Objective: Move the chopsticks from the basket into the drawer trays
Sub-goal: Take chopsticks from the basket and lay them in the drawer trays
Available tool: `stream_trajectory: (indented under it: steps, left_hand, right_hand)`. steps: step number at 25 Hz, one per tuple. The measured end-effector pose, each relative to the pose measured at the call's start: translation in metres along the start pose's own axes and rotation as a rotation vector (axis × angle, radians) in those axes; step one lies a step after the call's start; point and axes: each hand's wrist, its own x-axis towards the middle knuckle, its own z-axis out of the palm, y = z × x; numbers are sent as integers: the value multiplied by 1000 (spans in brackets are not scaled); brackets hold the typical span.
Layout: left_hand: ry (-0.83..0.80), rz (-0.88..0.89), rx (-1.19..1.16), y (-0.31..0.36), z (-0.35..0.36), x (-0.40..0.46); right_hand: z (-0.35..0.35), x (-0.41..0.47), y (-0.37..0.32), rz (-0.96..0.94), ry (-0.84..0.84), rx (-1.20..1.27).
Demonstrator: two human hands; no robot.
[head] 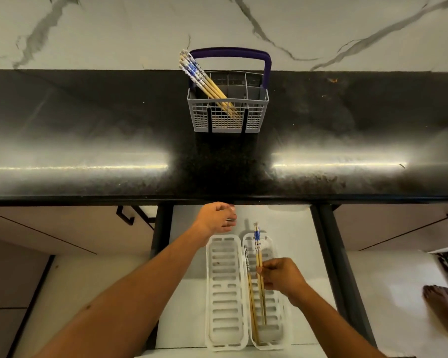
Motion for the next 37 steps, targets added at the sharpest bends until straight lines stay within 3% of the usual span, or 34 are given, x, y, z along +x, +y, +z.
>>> stream_trajectory:
  steps: [5,12,22,37]
  left_hand:
    - [40,1,11,0,-9,2]
    - [30,-23,-16,-9,-14,3]
    - [36,-13,27,-12,-18,7]
    - [-7,48,236,-12,-23,6]
  right_hand:
    - [18,26,29,67,124,-249]
    - [37,35,43,27,135,-592]
    - [45,32,53,10,236,-665]
    - [45,30,61,59,240,-714]
